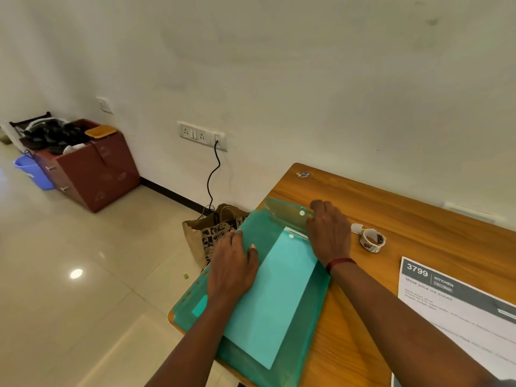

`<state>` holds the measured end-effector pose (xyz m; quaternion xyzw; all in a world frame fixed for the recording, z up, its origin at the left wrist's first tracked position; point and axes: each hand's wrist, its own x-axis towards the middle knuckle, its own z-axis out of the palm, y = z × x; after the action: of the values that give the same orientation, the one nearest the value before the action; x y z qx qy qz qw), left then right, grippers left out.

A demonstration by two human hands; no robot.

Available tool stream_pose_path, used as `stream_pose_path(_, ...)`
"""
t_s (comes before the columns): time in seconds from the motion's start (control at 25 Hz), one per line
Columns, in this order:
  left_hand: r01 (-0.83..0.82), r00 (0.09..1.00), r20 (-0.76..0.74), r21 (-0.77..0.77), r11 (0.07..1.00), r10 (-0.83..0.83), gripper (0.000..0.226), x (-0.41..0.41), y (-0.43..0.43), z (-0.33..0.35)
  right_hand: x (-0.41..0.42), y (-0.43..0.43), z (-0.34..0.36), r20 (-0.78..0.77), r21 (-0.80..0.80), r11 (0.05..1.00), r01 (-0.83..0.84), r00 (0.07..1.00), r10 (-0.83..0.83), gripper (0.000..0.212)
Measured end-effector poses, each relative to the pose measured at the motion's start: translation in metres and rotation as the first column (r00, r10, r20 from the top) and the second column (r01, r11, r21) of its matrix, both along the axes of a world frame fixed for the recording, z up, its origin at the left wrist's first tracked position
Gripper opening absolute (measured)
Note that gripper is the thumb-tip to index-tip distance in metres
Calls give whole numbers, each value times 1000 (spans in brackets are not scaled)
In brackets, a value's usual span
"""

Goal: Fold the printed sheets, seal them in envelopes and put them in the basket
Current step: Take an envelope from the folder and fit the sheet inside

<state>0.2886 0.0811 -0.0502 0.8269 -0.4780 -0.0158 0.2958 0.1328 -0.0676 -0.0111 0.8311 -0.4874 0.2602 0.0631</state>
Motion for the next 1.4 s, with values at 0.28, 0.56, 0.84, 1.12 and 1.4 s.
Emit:
stream_pose_path(0.28, -16, 999, -34, -79, 997, 13, 51, -3, 2, 3, -2, -34, 4, 14, 514, 851, -110, 993, 120, 11)
stream_pose_path(0.56, -26, 999, -46, -170, 985, 19, 51, -5, 4, 5, 2, -45, 18, -34, 665, 733, -142, 975, 220, 18)
stream_pose_path(0.84, -24, 999, -43, -160, 987, 18, 53, -5, 3, 2, 5, -41, 19, -41, 707, 692, -146, 968, 246, 18)
stream_pose_path(1.12, -36, 997, -67, -137, 990, 27, 63, -6, 4, 3, -4, -35, 24, 112, 590, 789, -168, 986, 127, 16)
stream_pose_path(1.4, -26, 999, -42, -100, 995, 22, 59, -8, 6, 6, -14, -23, 34, 57, 438, 878, -193, 981, 187, 18)
